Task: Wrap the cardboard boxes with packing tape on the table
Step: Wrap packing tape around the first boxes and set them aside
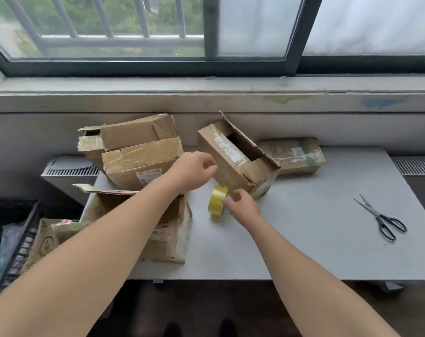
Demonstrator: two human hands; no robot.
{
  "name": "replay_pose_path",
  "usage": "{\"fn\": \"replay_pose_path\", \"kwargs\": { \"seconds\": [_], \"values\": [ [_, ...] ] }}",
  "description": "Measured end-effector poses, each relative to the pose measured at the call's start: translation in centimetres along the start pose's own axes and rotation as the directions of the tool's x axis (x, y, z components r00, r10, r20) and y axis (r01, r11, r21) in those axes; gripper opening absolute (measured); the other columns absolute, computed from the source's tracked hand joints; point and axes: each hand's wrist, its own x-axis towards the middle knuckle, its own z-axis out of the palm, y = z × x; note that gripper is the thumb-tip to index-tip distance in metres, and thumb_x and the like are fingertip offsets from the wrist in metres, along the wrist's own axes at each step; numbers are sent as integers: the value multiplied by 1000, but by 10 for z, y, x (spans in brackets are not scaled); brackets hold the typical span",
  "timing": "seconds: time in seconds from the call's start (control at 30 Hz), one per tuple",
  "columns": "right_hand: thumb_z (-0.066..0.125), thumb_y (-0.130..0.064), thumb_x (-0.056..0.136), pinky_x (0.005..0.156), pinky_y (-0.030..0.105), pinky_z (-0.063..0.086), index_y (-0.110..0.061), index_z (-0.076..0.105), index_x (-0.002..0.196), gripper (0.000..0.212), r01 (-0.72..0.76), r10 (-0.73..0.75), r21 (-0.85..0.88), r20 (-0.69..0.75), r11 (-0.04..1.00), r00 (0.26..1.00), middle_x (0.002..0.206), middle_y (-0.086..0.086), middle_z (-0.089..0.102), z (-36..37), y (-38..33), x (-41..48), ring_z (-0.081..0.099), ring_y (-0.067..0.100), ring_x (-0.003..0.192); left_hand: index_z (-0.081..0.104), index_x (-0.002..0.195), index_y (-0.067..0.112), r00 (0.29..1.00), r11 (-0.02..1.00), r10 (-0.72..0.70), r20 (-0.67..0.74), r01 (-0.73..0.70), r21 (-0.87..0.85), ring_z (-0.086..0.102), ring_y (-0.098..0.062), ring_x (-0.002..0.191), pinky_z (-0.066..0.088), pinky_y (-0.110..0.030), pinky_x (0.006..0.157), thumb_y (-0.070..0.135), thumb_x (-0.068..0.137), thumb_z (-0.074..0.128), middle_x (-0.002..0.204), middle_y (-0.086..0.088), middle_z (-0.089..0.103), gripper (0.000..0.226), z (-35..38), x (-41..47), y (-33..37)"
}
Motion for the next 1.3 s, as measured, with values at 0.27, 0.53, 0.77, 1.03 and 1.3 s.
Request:
{"fn": "replay_pose_path", "kwargs": {
  "seconds": [0.27,0.53,0.77,1.03,1.3],
  "values": [
    [72,-38,92,97,29,42,-20,37,154,73,-46,44,75,39,996,998,142,4,55,21,-6,20,52,27,131,73,115,19,998,998,-55,15,55,24,64,-16,101,43,-27,85,36,102,56,111,3,72,27,-9,-3,-23],
    [79,-32,86,108,42,45,-18,43,148,72,-30,37,161,-40,986,999,140,3,56,45,-7,40,55,28,127,74,112,19,998,997,-66,2,66,-46,59,-12,93,40,-25,83,31,103,56,100,8,66,23,-10,-8,-34],
    [81,-19,86,109,44,46,-21,31,158,88,52,-55,211,8,976,998,143,5,57,38,-27,28,56,25,128,72,117,20,997,994,-67,47,70,-83,60,-14,100,44,-27,86,33,103,55,113,2,71,25,-17,-13,-41],
    [79,-18,89,96,27,54,-30,27,158,88,552,-549,258,-94,793,831,123,-13,68,-11,-149,-44,69,5,104,61,130,25,957,907,-104,-273,-22,-420,63,-16,110,52,-36,97,43,103,56,124,4,65,33,-82,-8,-24],
    [71,0,93,92,25,54,-32,11,162,96,702,-727,324,-59,634,684,117,14,71,-22,-221,-107,72,15,106,71,116,11,982,489,-183,-49,47,-871,72,-31,103,56,-47,95,55,102,53,114,-13,75,49,-145,-38,3]
  ]
}}
